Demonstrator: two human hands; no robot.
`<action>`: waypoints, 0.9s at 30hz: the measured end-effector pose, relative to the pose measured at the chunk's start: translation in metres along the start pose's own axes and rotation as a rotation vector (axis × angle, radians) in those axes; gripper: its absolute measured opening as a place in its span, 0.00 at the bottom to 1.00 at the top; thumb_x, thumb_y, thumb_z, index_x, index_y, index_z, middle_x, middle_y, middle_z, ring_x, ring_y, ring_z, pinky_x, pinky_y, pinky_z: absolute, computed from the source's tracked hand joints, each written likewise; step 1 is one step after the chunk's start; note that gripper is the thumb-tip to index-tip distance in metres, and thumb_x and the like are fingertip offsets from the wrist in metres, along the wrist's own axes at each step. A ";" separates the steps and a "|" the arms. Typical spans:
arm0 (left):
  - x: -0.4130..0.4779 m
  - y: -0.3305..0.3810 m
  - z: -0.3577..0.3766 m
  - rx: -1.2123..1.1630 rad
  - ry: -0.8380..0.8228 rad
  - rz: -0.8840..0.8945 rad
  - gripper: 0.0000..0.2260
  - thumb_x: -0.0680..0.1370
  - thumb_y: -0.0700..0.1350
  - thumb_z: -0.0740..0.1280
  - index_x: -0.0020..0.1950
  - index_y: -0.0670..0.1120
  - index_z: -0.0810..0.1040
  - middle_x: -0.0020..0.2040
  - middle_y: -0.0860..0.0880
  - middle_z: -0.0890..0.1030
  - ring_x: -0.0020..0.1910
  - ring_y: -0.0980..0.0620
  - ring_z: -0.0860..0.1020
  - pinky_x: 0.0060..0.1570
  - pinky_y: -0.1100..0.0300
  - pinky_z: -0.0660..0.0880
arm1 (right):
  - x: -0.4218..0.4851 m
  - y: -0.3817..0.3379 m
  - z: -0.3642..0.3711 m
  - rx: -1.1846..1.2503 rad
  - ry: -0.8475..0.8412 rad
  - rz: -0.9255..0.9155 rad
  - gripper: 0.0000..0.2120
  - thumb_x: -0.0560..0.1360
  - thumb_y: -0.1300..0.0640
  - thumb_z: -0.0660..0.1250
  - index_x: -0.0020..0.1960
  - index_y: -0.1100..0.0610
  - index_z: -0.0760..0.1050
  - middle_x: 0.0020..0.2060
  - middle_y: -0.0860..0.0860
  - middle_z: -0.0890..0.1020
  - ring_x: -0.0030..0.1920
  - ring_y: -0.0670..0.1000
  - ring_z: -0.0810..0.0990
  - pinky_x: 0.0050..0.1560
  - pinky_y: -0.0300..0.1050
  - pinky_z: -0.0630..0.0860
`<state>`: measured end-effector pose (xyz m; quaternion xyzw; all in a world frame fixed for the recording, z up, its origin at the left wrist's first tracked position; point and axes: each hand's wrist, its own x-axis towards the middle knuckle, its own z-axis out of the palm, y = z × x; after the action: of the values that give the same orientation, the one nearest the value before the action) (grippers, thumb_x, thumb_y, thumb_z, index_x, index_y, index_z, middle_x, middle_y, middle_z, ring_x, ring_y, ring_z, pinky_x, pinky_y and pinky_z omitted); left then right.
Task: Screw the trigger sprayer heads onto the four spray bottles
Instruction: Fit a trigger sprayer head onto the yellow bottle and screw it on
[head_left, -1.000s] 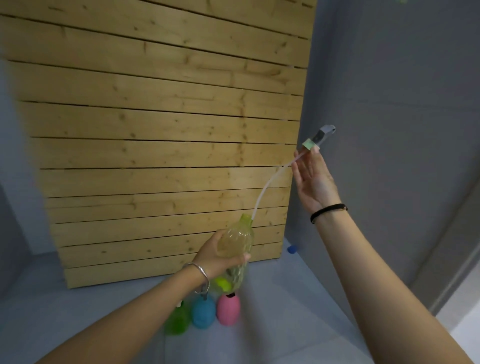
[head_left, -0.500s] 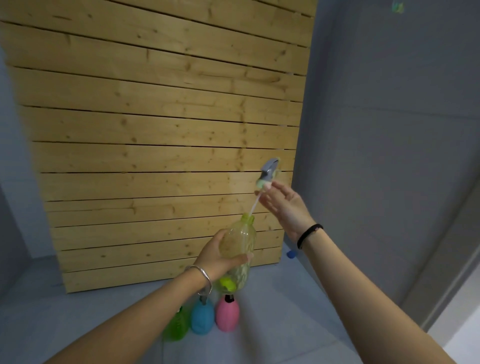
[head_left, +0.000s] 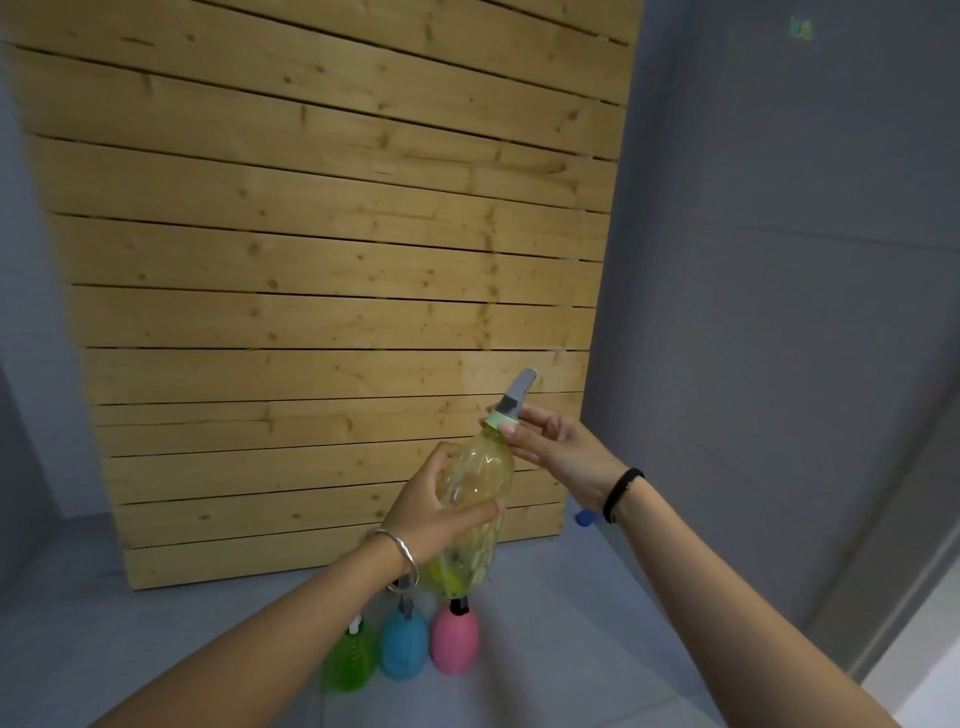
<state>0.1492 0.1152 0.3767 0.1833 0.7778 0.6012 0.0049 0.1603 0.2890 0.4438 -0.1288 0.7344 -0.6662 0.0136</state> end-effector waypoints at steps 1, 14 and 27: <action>0.000 0.000 -0.001 0.014 -0.002 0.006 0.28 0.60 0.57 0.77 0.56 0.56 0.71 0.50 0.56 0.81 0.49 0.56 0.81 0.48 0.61 0.77 | 0.000 0.000 0.001 -0.010 -0.003 0.003 0.15 0.77 0.59 0.63 0.63 0.60 0.74 0.60 0.55 0.80 0.57 0.46 0.80 0.55 0.34 0.75; 0.003 0.013 -0.007 0.115 -0.067 0.153 0.43 0.64 0.63 0.72 0.70 0.72 0.47 0.64 0.68 0.69 0.60 0.64 0.74 0.56 0.61 0.75 | 0.004 -0.013 0.002 -0.169 0.018 -0.035 0.15 0.77 0.58 0.64 0.61 0.63 0.76 0.58 0.58 0.81 0.58 0.51 0.80 0.60 0.38 0.74; 0.007 0.024 -0.001 0.102 -0.010 0.271 0.36 0.68 0.59 0.70 0.69 0.74 0.52 0.71 0.72 0.59 0.72 0.65 0.61 0.67 0.60 0.64 | 0.016 -0.005 0.022 0.333 0.098 -0.036 0.17 0.77 0.55 0.63 0.62 0.63 0.75 0.55 0.55 0.81 0.55 0.51 0.80 0.57 0.43 0.77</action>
<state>0.1490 0.1214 0.4013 0.2896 0.7755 0.5550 -0.0819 0.1494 0.2640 0.4486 -0.1053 0.6113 -0.7842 -0.0131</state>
